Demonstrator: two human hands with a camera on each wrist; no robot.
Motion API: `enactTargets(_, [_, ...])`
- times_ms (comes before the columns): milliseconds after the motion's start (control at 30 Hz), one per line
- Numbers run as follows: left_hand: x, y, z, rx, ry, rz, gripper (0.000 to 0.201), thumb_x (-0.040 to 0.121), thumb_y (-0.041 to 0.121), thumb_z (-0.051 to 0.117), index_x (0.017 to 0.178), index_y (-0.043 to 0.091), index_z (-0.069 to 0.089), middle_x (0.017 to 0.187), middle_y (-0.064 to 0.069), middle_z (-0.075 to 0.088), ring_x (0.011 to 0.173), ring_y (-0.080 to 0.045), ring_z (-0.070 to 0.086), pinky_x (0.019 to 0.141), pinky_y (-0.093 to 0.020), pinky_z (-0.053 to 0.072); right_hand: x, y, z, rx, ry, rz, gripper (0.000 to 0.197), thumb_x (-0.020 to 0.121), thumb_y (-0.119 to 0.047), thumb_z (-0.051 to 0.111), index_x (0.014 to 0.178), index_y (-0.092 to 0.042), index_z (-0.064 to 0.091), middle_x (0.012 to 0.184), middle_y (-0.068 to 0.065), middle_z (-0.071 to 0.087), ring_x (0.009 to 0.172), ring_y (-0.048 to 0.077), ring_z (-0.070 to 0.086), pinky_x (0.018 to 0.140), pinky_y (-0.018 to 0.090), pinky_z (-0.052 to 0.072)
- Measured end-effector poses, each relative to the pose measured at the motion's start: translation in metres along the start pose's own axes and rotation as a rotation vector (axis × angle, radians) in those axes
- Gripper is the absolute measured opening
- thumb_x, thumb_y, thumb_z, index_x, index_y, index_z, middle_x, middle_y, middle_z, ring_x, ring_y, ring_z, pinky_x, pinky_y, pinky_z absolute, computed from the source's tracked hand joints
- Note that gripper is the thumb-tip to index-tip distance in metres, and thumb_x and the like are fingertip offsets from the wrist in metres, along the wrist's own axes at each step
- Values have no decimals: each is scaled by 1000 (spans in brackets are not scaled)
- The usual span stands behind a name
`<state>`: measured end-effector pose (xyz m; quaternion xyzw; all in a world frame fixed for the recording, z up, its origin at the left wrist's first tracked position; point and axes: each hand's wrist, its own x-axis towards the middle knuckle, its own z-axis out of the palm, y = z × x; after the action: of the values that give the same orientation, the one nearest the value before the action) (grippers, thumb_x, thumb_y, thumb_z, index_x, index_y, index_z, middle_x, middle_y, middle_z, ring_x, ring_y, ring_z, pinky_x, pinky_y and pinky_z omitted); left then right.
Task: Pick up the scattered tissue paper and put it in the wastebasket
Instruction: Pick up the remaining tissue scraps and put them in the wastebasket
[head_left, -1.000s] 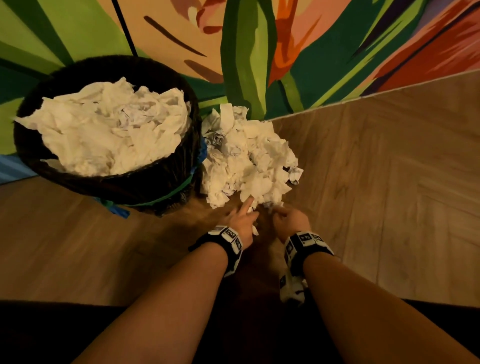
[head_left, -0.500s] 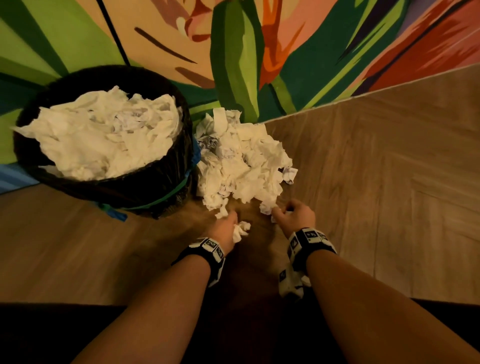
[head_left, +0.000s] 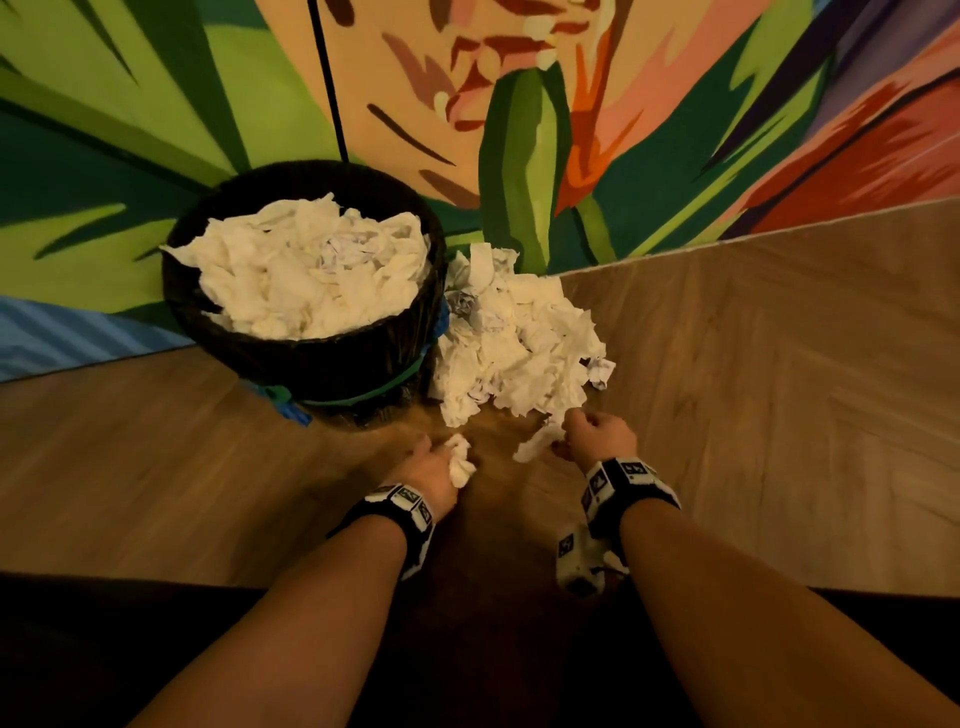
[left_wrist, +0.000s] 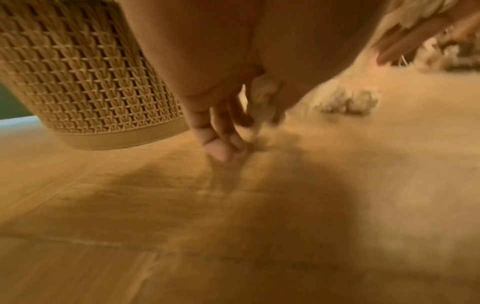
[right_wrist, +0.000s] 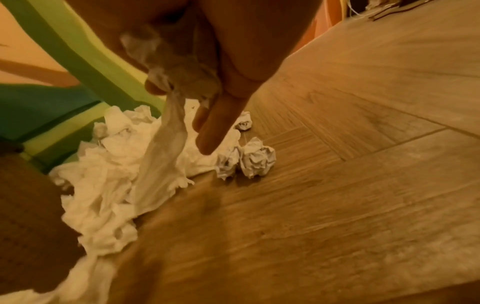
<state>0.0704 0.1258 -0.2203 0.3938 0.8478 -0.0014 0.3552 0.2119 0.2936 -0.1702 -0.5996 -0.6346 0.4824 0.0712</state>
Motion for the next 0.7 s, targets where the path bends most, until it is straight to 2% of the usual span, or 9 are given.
enactTargets(67, [-7,6,-10,-85,67,36,45,102,39,41,138,14,49,147,-10,40,133,-28,42,110,-36,34,-4,-11,-2,82,-4,5,22,88,-32,62,96,-12,63,87,9,72,77,24,73,76,44,61])
enactTargets(133, [-19,14,-25,-260,139,61,63,93,66,41,125,15,60,133,-8,55,120,-26,52,99,-30,40,-7,-26,-5,126,3,-6,14,85,-23,68,87,-15,57,84,10,70,69,22,72,64,40,61])
enactTargets(200, [-36,22,-46,-469,193,95,83,84,84,25,109,18,68,116,-9,65,111,-28,60,98,-34,44,-11,-45,-2,232,-1,-47,23,85,-15,71,77,-14,50,69,8,65,53,15,68,44,27,54])
enactTargets(267, [-49,31,-72,-629,309,112,79,89,78,17,85,16,67,100,-15,66,100,-29,63,96,-36,45,-17,-69,0,336,23,-92,27,87,-25,73,75,-16,50,65,6,60,53,17,64,45,25,47])
enactTargets(367, [-65,45,-119,-816,536,210,49,95,48,38,66,12,54,82,-24,61,84,-36,65,80,-42,52,-27,-113,-3,517,68,-97,25,89,-38,65,82,-15,62,79,5,63,73,21,59,60,25,48])
enactTargets(467, [-86,57,-167,-894,684,432,18,95,23,53,79,15,54,73,-5,60,66,-20,66,61,-34,57,-41,-156,-7,834,-68,-51,19,84,-24,51,67,-16,50,67,4,54,64,23,53,54,21,46])
enactTargets(533, [-100,58,-199,-944,816,545,10,93,13,57,98,22,57,92,4,65,78,-14,66,66,-26,54,-52,-177,-3,877,-115,-137,25,82,-7,42,61,-17,32,64,6,44,61,24,49,60,28,45])
enactTargets(633, [-115,44,-236,-951,959,588,12,99,20,52,106,19,62,91,11,63,71,-2,59,63,-25,49,-65,-204,3,782,-137,-280,17,82,2,44,82,-14,47,80,9,51,68,23,53,63,34,48])
enactTargets(700, [-122,24,-254,-920,1022,497,24,102,30,39,100,21,60,82,14,56,67,9,50,62,-19,41,-76,-217,11,670,-121,-383,31,81,-1,54,105,-20,51,101,16,60,87,29,62,80,44,54])
